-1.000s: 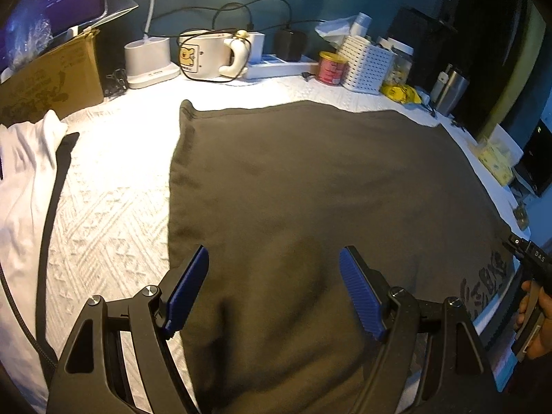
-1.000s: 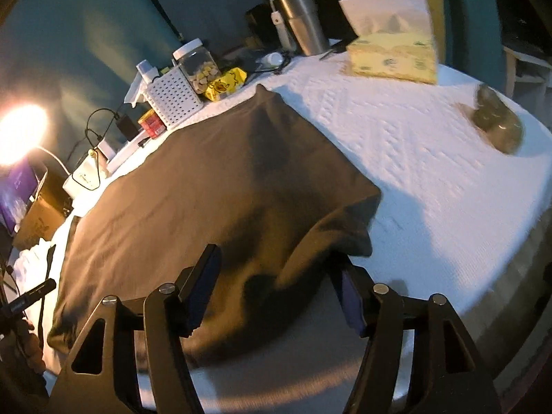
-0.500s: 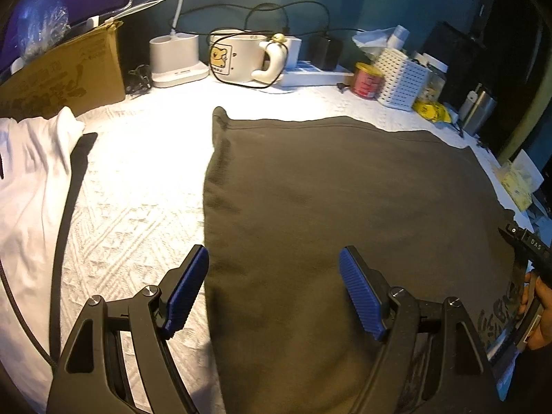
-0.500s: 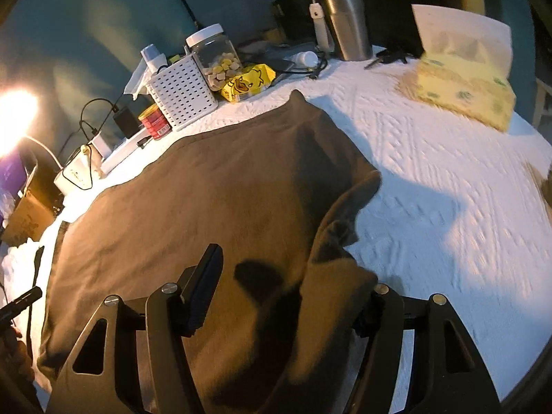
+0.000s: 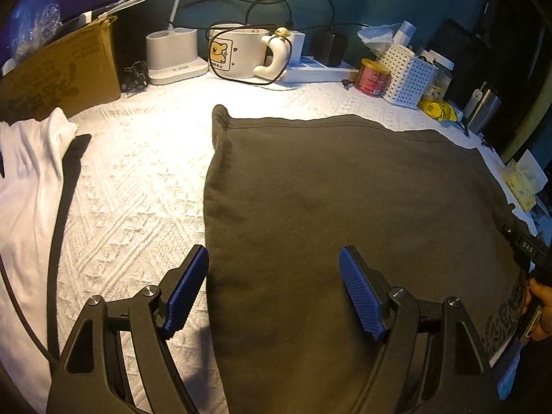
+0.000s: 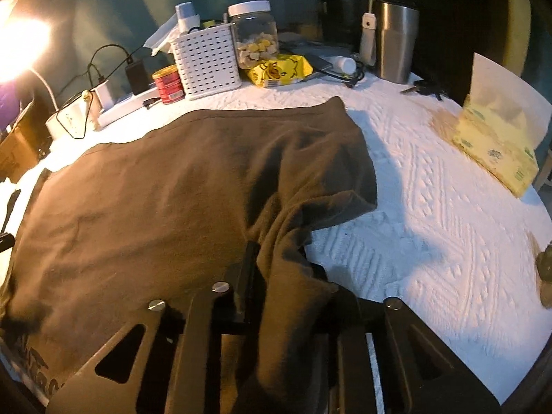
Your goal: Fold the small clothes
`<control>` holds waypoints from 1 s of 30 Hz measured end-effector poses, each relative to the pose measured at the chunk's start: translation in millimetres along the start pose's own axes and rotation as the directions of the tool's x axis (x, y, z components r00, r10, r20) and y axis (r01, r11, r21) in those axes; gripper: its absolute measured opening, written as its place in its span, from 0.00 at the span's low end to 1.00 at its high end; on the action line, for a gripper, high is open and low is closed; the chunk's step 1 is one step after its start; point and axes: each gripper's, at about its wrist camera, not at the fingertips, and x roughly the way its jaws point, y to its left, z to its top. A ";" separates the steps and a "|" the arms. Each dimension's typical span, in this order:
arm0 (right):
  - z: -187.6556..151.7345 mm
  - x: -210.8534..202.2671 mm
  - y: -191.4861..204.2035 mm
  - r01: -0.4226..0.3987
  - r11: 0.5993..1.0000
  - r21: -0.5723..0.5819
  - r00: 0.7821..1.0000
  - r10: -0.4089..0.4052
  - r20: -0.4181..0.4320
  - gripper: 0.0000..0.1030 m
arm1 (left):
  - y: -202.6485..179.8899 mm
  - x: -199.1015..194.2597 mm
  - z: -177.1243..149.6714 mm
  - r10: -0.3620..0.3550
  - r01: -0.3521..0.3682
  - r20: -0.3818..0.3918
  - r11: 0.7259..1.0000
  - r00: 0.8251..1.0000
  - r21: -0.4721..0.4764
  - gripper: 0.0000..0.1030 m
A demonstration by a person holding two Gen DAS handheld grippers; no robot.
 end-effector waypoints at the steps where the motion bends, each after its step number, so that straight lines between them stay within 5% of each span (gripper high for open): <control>1: 1.0 -0.2 -2.3 -0.013 1.000 0.013 1.000 0.013 -0.003 0.18 | -0.6 -0.9 0.2 -0.004 0.004 0.003 1.000 1.000 0.002 0.76; 12: 20.7 -20.7 14.5 -0.047 0.999 -0.007 0.998 0.048 0.034 0.17 | 10.4 -9.9 -1.4 -0.019 0.020 0.028 1.000 0.999 -0.010 0.76; 30: 44.5 -46.6 106.8 -0.158 0.973 -0.166 0.982 0.173 0.079 0.16 | 47.2 -32.5 -12.6 -0.002 0.007 0.077 0.998 0.997 -0.064 0.76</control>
